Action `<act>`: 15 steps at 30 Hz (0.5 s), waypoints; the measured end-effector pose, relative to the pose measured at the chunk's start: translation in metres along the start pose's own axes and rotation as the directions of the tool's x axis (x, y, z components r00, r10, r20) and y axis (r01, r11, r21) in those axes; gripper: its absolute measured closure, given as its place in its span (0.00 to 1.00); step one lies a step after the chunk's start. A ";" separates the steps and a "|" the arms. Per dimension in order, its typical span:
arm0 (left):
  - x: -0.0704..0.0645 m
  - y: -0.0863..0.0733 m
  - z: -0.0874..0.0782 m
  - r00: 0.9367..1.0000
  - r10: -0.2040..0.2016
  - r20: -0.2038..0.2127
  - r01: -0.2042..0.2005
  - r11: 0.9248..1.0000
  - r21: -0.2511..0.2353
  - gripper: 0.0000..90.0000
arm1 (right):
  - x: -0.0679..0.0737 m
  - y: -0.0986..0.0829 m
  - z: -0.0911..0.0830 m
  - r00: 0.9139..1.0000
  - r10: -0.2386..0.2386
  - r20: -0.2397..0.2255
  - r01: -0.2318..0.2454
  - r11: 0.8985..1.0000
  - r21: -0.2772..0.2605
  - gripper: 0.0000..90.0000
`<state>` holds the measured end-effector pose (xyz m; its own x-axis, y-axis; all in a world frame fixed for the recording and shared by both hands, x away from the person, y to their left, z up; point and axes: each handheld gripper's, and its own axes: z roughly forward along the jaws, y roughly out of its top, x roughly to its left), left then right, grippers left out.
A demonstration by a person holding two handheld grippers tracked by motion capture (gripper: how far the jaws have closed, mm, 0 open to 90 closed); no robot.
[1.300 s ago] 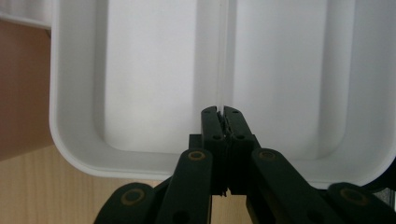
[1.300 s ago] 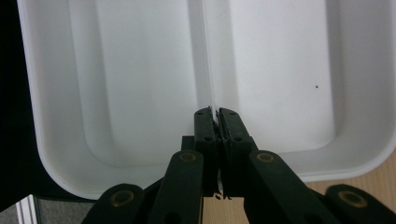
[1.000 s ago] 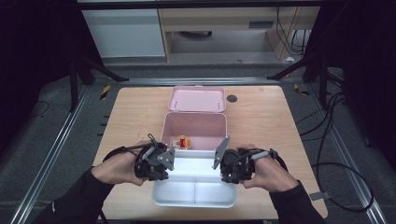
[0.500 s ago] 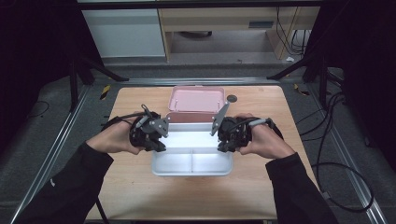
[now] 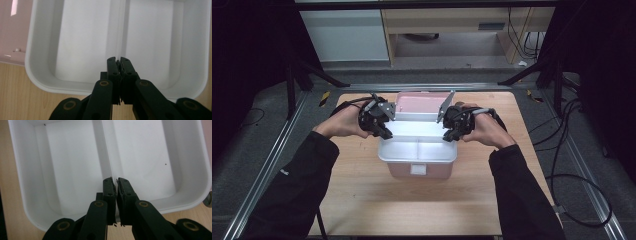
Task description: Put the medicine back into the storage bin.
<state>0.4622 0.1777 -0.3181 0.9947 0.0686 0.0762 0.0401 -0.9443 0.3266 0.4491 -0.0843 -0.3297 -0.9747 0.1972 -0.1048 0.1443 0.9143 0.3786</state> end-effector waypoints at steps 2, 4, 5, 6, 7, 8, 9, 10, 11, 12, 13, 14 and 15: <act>0.006 -0.001 0.006 1.000 -0.004 -0.002 0.004 1.000 0.005 0.97 | -0.007 0.000 0.006 1.000 0.003 0.003 -0.003 1.000 0.012 0.95; 0.011 -0.001 0.012 1.000 -0.006 0.001 0.006 1.000 0.015 0.97 | -0.011 -0.001 0.012 1.000 0.011 -0.001 -0.011 1.000 0.019 0.95; 0.014 -0.001 0.015 1.000 -0.009 0.002 0.009 1.000 0.017 0.97 | -0.013 -0.002 0.015 1.000 0.020 -0.004 -0.020 1.000 0.021 0.95; 0.016 -0.002 0.017 1.000 -0.010 -0.002 0.010 1.000 0.018 0.97 | -0.014 -0.002 0.019 1.000 0.024 -0.006 -0.024 0.999 0.024 0.95; 0.018 -0.002 0.020 1.000 -0.011 0.000 0.011 1.000 0.012 0.96 | -0.016 -0.003 0.022 1.000 0.028 -0.004 -0.028 0.999 0.027 0.95; 0.020 -0.003 0.023 1.000 -0.014 0.005 0.014 1.000 0.013 0.96 | -0.017 -0.004 0.025 0.999 0.035 -0.004 -0.035 0.999 0.031 0.95; 0.022 -0.003 0.026 1.000 -0.015 0.006 0.015 1.000 0.015 0.96 | -0.018 -0.005 0.027 0.999 0.033 0.001 -0.033 0.999 0.035 0.95; 0.023 -0.002 0.028 1.000 -0.016 0.012 0.016 1.000 0.014 0.96 | -0.018 -0.005 0.029 0.999 0.036 -0.003 -0.035 0.998 0.043 0.95; 0.023 -0.002 0.031 1.000 -0.013 0.011 0.013 1.000 0.018 0.96 | -0.019 -0.006 0.031 0.999 0.042 -0.005 -0.041 0.998 0.046 0.95; 0.023 -0.002 0.033 1.000 -0.011 0.016 0.010 1.000 0.025 0.96 | -0.019 -0.007 0.033 0.999 0.049 -0.009 -0.049 0.997 0.052 0.95; 0.022 -0.001 0.036 1.000 -0.008 0.018 0.007 0.999 0.034 0.96 | -0.019 -0.008 0.035 0.998 0.054 -0.013 -0.053 0.997 0.049 0.95; 0.021 -0.001 0.038 1.000 -0.005 0.022 0.004 0.999 0.040 0.96 | -0.019 -0.009 0.036 0.998 0.055 -0.018 -0.054 0.997 0.051 0.95; 0.021 -0.001 0.039 1.000 -0.004 0.023 0.003 0.999 0.045 0.97 | -0.019 -0.010 0.038 0.998 0.057 -0.022 -0.055 0.997 0.052 0.95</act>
<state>0.4863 0.1677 -0.3542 0.9965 0.0653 0.0528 0.0476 -0.9576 0.2843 0.4722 -0.0840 -0.3662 -0.9685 0.2408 -0.0630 0.2066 0.9190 0.3359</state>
